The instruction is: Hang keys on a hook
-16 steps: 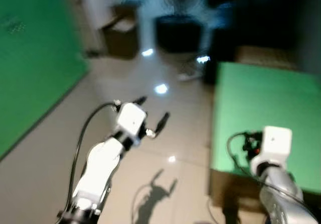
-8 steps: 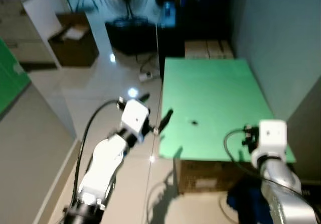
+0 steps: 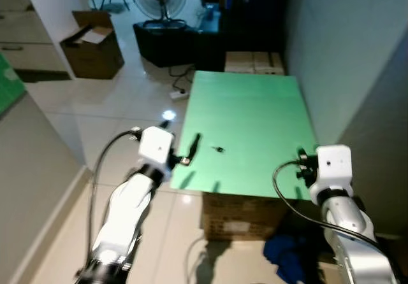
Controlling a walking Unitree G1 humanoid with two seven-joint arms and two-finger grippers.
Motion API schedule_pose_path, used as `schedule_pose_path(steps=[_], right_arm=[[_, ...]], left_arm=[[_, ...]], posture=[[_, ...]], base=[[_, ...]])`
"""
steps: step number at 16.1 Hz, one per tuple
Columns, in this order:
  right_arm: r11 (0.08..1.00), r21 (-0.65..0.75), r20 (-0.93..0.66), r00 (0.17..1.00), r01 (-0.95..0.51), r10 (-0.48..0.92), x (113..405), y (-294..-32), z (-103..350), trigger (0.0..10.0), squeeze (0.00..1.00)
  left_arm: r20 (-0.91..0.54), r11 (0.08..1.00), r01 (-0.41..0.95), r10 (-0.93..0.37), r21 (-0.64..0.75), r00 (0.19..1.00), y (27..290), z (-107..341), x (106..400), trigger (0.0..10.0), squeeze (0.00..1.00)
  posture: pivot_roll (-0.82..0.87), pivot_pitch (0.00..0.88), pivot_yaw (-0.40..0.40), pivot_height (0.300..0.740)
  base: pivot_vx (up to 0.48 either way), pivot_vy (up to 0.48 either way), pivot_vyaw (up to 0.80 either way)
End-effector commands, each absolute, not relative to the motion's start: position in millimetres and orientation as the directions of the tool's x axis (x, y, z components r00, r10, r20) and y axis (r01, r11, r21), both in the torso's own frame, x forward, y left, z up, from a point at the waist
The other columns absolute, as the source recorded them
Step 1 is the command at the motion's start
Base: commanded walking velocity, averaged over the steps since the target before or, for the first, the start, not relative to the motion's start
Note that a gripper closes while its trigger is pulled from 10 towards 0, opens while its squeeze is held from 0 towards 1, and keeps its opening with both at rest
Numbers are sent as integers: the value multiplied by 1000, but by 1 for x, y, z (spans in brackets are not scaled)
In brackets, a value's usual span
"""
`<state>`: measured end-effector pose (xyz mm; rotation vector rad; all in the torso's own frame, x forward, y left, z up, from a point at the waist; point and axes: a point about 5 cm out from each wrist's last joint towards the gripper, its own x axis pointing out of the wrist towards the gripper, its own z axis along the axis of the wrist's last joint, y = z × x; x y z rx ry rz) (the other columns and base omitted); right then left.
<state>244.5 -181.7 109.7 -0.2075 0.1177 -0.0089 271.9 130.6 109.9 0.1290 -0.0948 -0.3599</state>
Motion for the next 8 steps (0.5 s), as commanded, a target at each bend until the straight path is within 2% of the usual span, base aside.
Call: schedule_pose_path(steps=[1,6,8], right_arm=[[980,-189,-74,996,-56,43,249,-172,115,10000,0],[957,-179,-104,972,-228,212,255,-147,96,10000,0],[975,-131,-134,978,-177,159,254,-151,79,10000,0]], left_arm=[[57,939,294,-308,178,950,143,106,266,10000,0],[61,967,180,-194,179,979,160,106,233,10000,0],[61,966,163,-178,201,982,163,105,219,10000,0]], posture=[[-131,0,-35,740],[-5,0,-128,740],[37,15,-148,740]], base=[[0,0,0],[0,0,0],[0,0,0]])
